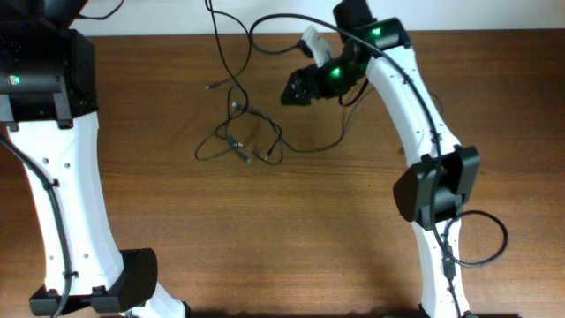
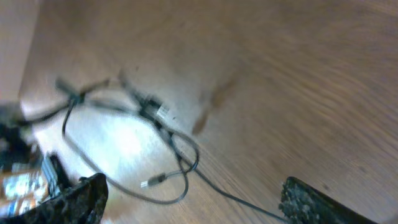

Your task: Untangle cables

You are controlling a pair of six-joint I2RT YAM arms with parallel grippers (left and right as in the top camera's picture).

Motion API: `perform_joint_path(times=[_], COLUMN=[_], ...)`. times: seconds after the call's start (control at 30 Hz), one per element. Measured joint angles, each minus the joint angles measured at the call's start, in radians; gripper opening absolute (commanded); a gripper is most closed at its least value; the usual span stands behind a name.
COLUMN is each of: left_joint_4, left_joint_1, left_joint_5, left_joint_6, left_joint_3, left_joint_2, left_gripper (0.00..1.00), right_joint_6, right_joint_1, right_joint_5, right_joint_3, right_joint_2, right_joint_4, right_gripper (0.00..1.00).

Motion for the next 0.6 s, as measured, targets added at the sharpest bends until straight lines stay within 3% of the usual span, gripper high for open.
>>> perform_joint_path(times=[0.2, 0.3, 0.43, 0.6], left_joint_4=[-0.018, -0.032, -0.064, -0.077], left_joint_1=[0.000, 0.000, 0.009, 0.029], left_joint_5=[0.000, 0.005, 0.018, 0.018], left_joint_6=[0.000, -0.003, -0.003, -0.003], left_joint_3=[0.000, 0.000, 0.000, 0.000], left_joint_2=[0.000, 0.000, 0.000, 0.000], left_gripper=[0.00, 0.00, 0.00, 0.00], right_joint_6=[-0.151, -0.091, 0.052, 0.146], right_joint_1=[0.056, 0.069, 0.069, 0.073], right_joint_5=[-0.072, -0.082, -0.068, -0.043], right_joint_3=[-0.020, -0.075, -0.156, -0.241], right_joint_2=[0.057, 0.073, 0.090, 0.092], right_joint_4=[0.063, 0.246, 0.464, 0.549], right_gripper=[0.94, 0.86, 0.83, 0.80])
